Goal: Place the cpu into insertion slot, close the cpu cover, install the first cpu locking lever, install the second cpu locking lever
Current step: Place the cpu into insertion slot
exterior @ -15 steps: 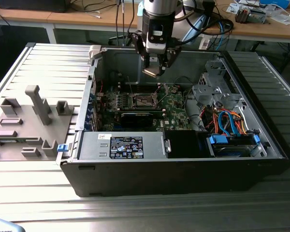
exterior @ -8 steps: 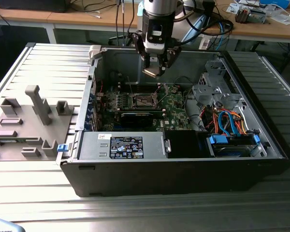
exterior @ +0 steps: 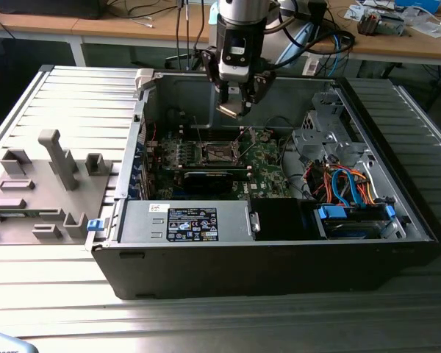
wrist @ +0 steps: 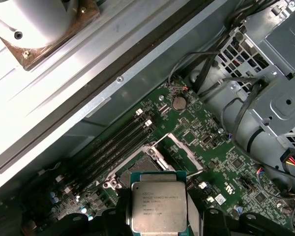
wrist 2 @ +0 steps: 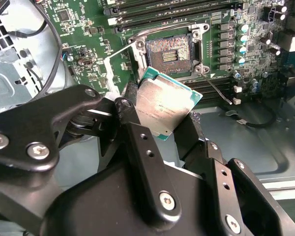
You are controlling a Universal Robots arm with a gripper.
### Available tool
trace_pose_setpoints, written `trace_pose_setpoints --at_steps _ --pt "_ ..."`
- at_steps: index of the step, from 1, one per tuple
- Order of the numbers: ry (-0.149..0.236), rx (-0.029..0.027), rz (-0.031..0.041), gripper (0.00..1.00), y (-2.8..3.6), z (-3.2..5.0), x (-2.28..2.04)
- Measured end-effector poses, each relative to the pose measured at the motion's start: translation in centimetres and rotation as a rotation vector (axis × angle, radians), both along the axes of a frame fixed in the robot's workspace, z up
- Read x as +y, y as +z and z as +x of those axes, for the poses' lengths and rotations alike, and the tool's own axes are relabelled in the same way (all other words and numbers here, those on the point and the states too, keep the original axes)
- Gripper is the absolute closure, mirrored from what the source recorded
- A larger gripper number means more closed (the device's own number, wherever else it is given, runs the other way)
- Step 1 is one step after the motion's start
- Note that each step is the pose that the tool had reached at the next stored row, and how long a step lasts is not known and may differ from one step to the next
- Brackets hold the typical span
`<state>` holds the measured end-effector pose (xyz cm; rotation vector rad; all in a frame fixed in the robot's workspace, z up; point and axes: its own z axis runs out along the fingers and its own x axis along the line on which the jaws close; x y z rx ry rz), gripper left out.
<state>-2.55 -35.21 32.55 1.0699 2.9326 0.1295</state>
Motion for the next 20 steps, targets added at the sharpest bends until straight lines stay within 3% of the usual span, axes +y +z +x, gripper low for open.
trace_pose_setpoints --at_steps 20 --pt "-0.057 -0.0001 0.0001 0.45 -0.09 0.0 0.0"
